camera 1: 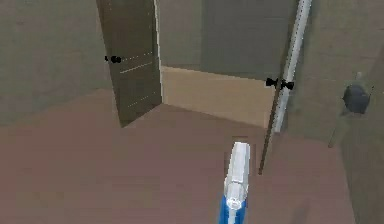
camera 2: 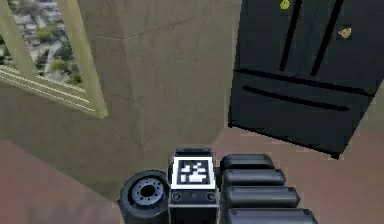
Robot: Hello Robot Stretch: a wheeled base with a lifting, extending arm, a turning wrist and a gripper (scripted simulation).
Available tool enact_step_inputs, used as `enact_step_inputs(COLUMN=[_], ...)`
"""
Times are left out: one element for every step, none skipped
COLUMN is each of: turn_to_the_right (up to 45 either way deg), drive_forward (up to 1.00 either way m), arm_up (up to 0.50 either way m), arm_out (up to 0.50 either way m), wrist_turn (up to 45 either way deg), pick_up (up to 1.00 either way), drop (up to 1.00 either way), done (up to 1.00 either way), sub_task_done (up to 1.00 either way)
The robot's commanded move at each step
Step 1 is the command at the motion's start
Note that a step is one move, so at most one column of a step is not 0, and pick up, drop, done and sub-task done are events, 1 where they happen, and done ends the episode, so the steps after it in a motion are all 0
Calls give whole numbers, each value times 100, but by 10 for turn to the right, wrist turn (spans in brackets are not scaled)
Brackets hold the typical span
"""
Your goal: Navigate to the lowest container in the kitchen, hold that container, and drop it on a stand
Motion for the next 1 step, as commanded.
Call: enact_step_inputs(turn_to_the_right=[0], drive_forward=[100], arm_up=[0], arm_out=[0], wrist_turn=[0], pick_up=[0], drop=[0], done=[0], sub_task_done=[0])
